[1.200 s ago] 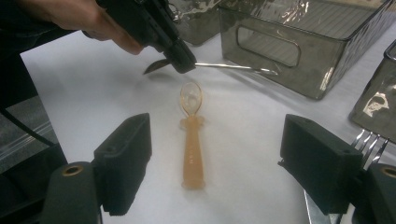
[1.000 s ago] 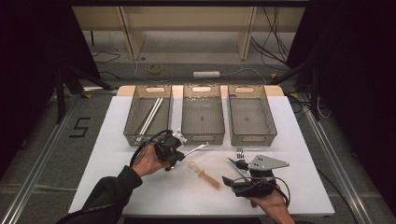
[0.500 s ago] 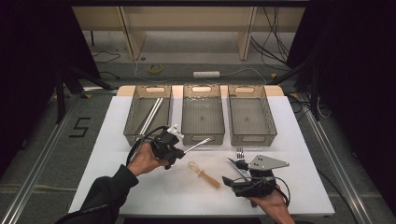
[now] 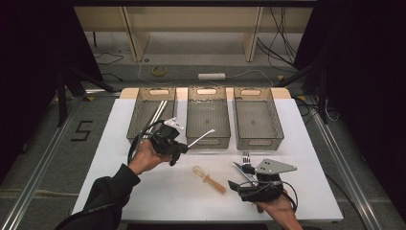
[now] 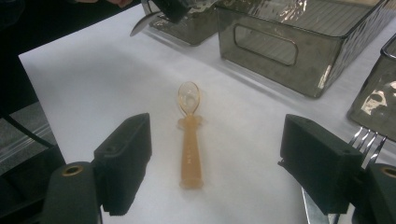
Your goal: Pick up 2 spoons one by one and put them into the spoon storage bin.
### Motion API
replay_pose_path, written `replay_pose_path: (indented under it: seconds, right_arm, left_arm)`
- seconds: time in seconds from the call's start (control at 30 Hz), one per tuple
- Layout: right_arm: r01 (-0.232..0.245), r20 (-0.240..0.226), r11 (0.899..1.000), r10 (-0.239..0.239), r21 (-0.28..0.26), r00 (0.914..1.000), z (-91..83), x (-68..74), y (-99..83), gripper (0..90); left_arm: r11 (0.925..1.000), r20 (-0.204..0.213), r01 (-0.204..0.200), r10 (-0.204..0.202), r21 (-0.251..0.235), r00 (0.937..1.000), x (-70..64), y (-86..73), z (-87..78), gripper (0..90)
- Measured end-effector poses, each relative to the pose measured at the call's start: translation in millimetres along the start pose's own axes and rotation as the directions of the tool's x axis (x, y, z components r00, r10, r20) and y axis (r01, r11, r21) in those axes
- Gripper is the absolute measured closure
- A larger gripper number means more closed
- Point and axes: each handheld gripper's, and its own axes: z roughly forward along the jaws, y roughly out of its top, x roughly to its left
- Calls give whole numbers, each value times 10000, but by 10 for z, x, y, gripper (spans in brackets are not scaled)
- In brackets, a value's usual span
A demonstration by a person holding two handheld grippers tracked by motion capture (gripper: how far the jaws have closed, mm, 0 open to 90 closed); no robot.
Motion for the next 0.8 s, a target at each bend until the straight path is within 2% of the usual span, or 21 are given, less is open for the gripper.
replay_pose_path:
  seconds: [0.1,0.3,0.5,0.8]
  right_arm:
    - [-19,-12,10000,19,21,10000,3,-4,-2,258]
    - [-23,-26,10000,23,30,10000,5,0,3,258]
    - [-33,-18,10000,33,-24,10000,-1,-7,-2,258]
    - [-41,-18,10000,41,-18,10000,-1,-8,0,258]
  left_arm:
    - [9995,-87,157,-160,-266,9998,14,63,-32,858]
    - [9984,-388,280,-299,-483,9988,73,248,-65,857]
    - [9962,-625,516,-560,-707,9965,185,395,-89,858]
    - [9909,-1050,941,-1042,-967,9890,355,548,-35,857]
